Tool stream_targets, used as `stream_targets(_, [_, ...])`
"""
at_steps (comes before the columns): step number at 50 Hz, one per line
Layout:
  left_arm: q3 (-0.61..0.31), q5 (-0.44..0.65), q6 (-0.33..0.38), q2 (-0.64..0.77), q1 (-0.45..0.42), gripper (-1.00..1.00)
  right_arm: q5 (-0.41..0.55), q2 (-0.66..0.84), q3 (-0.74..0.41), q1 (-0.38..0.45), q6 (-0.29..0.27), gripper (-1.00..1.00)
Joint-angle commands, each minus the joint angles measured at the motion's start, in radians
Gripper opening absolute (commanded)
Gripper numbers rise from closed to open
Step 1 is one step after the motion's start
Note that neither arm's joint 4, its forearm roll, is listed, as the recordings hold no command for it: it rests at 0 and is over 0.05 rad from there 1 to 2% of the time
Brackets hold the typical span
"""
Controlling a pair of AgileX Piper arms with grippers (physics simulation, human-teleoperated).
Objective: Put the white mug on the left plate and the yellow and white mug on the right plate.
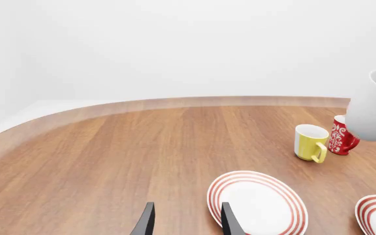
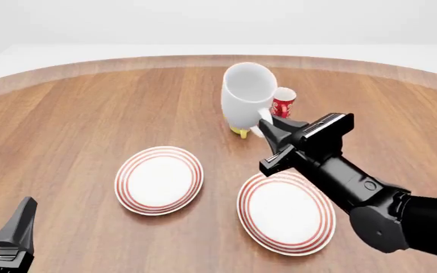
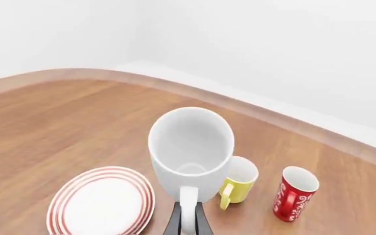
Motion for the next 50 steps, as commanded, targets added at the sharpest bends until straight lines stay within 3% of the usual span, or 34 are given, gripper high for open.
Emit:
stream_targets(1, [0.000,0.000,0.000,0.000,0.000,1.00,-0.028,0.074,-0.056,0.053,0.009,-1.00])
stream_targets(50, [0.000,0.000,0.000,0.000,0.000,1.00,-0.058,0.353,-0.219,0.231,0.039,-1.00])
